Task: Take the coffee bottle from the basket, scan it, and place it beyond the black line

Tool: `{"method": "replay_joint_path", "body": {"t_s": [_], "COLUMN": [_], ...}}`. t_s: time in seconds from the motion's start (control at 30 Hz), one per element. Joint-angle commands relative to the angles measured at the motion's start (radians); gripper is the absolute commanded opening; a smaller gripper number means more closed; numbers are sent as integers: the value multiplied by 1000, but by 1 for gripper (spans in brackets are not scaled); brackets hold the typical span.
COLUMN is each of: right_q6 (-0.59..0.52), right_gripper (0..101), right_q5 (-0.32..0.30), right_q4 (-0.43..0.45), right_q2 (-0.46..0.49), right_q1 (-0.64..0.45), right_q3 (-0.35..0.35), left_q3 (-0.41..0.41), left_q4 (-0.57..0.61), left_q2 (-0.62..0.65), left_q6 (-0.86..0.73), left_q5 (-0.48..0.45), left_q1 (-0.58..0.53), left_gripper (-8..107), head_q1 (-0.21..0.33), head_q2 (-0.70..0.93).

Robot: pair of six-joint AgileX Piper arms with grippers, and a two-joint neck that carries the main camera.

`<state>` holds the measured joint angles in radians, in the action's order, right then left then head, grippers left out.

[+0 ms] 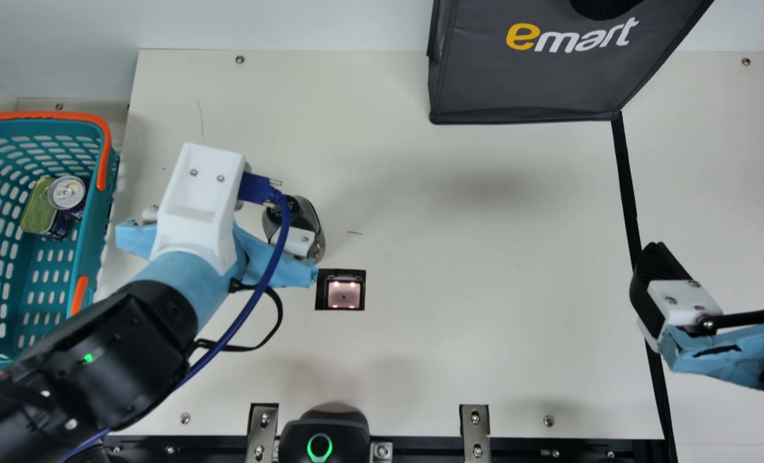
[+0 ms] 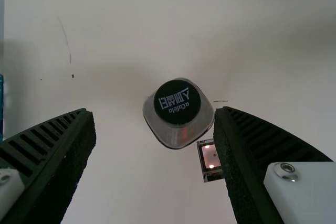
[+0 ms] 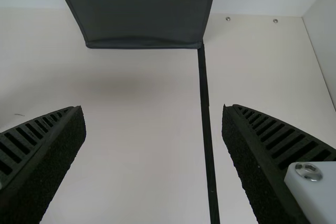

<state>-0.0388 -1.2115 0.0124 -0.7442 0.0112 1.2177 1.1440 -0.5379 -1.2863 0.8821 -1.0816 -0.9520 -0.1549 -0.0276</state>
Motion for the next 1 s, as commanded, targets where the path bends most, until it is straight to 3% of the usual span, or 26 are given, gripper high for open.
{"method": "replay_joint_path", "body": {"t_s": [0.0,0.97], "right_q6": [0,0], "right_gripper": [91,91], "right_q5": [0,0], "right_q4": [0,1], "right_q2": [0,0], "right_q1": [0,0], "right_q3": [0,0], "left_q3": [4,-12], "left_q4": [0,-15], "left_q2": [-9,-151], "left_q6": [21,177], "left_q5": [-4,73], "left_q1": [-1,44], "left_gripper": [90,90], "head_q1": [17,17], "head_q2": [0,0]}}
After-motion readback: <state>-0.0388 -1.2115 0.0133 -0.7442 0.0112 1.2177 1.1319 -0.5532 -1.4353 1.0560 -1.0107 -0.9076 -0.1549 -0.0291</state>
